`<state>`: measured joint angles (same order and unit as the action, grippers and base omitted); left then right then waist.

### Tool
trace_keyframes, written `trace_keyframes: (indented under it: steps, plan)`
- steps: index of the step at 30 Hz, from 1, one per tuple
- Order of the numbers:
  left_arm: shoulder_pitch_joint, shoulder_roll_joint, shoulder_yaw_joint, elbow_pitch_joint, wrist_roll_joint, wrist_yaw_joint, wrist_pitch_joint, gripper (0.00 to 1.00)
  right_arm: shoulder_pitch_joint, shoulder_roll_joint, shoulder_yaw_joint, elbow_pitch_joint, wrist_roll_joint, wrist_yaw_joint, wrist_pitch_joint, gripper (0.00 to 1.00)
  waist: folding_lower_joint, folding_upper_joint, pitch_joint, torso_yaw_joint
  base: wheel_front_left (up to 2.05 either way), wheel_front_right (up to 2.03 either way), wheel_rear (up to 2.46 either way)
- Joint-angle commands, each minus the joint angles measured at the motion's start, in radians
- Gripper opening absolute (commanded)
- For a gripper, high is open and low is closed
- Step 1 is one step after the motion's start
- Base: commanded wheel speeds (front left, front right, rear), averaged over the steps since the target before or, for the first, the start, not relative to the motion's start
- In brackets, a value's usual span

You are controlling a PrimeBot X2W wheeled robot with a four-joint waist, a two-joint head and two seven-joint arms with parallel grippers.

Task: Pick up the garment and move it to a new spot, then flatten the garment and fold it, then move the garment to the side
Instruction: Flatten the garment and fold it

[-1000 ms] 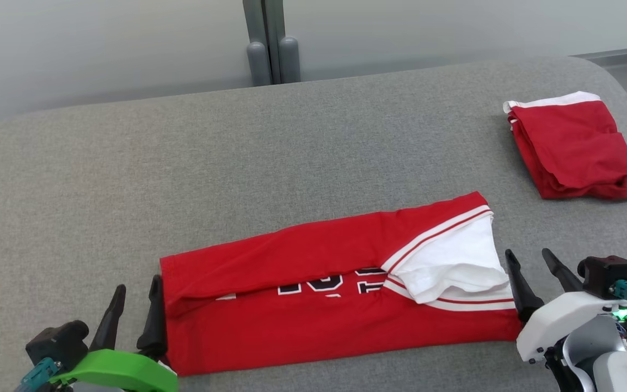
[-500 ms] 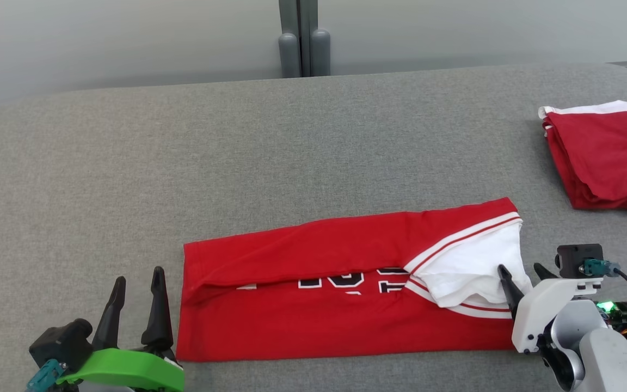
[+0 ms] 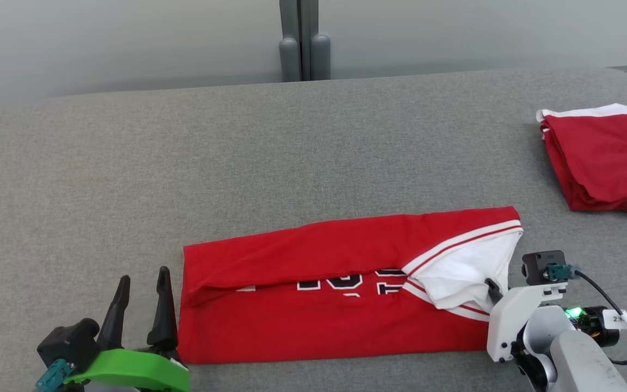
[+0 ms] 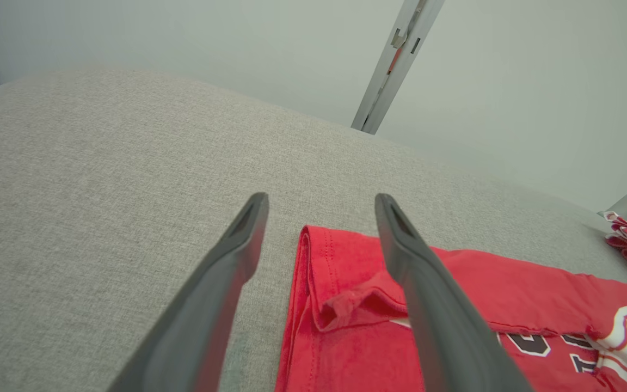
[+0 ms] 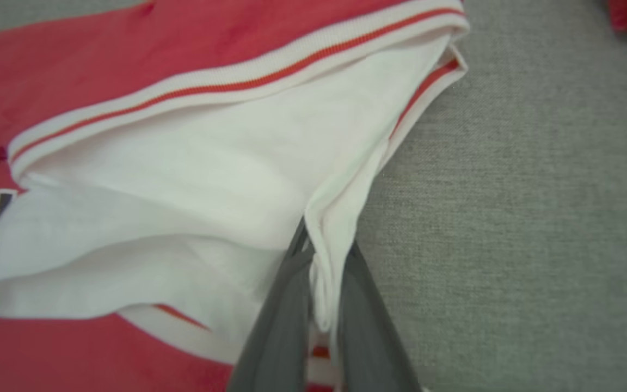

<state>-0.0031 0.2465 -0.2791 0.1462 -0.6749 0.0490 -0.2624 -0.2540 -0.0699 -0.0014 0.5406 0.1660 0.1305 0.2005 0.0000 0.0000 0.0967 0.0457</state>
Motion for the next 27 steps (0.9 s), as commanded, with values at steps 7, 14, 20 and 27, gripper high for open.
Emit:
trace_keyframes:
  steps: [7,14,20,27]
  plan:
    - [0.019,-0.007,-0.009,0.005,0.028,-0.003,-0.003,1.00,-0.053,-0.043,-0.052,-0.001,-0.003,-0.001,-0.037,0.00,0.0000,0.0000,-0.029,-0.045,0.00,0.00,0.00]
    - [0.028,-0.017,-0.020,0.029,0.032,-0.011,-0.003,1.00,-0.013,-0.104,-0.146,-0.081,0.009,-0.001,-0.013,0.00,0.0000,0.0000,-0.058,-0.074,0.00,0.00,0.00]
    - [0.037,-0.023,-0.029,0.050,0.035,-0.015,-0.003,1.00,0.022,-0.084,-0.171,-0.173,0.030,-0.001,0.012,0.00,0.0000,0.0000,-0.078,-0.082,0.00,0.00,0.00]
    - [0.031,-0.025,-0.048,0.064,0.038,-0.022,0.002,1.00,0.042,-0.026,-0.090,-0.284,0.103,-0.001,0.057,0.00,0.0000,0.0000,-0.098,-0.060,0.00,0.00,0.00]
